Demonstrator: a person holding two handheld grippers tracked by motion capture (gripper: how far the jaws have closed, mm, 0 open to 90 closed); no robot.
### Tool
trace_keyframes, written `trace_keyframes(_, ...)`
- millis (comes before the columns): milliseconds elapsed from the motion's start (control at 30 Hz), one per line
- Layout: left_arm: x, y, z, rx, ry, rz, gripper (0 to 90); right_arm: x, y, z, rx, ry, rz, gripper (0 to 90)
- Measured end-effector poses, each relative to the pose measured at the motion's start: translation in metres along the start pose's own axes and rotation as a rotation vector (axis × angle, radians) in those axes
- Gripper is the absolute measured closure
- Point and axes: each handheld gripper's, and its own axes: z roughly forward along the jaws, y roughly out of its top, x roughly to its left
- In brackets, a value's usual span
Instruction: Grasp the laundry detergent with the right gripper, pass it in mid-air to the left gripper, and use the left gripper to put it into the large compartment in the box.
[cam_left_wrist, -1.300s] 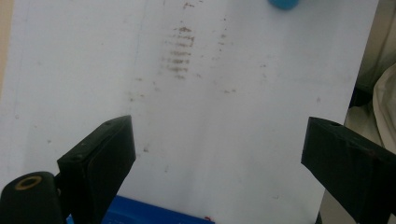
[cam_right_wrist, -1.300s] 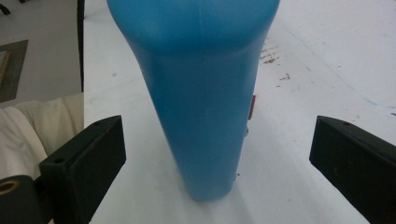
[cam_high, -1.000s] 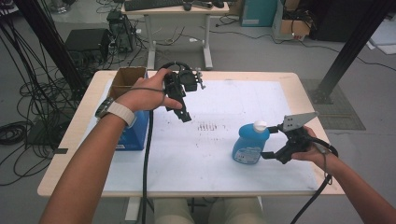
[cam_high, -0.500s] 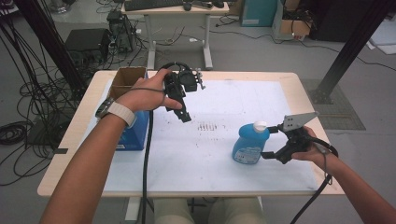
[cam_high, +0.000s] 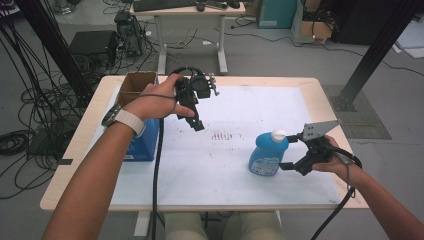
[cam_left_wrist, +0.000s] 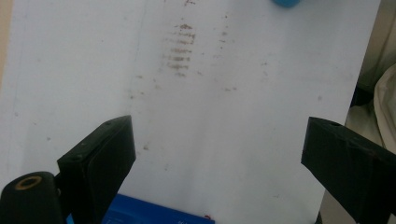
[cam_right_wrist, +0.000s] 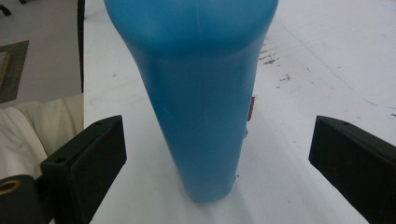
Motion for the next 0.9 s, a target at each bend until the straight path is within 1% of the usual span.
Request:
trace_keyframes(767, 0.0001, -0.0008, -0.0006, 0.001, 0.001, -0.002, 10.2, -0.0004, -0.0004, 0.0013, -0.003, -0.009, 0.001, 4.4)
trace_keyframes(900, 0.0004, -0.0011, -0.0003, -0.003, 0.002, -0.001, 10.2, -0.0008, -0.0012, 0.003, -0.015, -0.006, 0.003, 4.4)
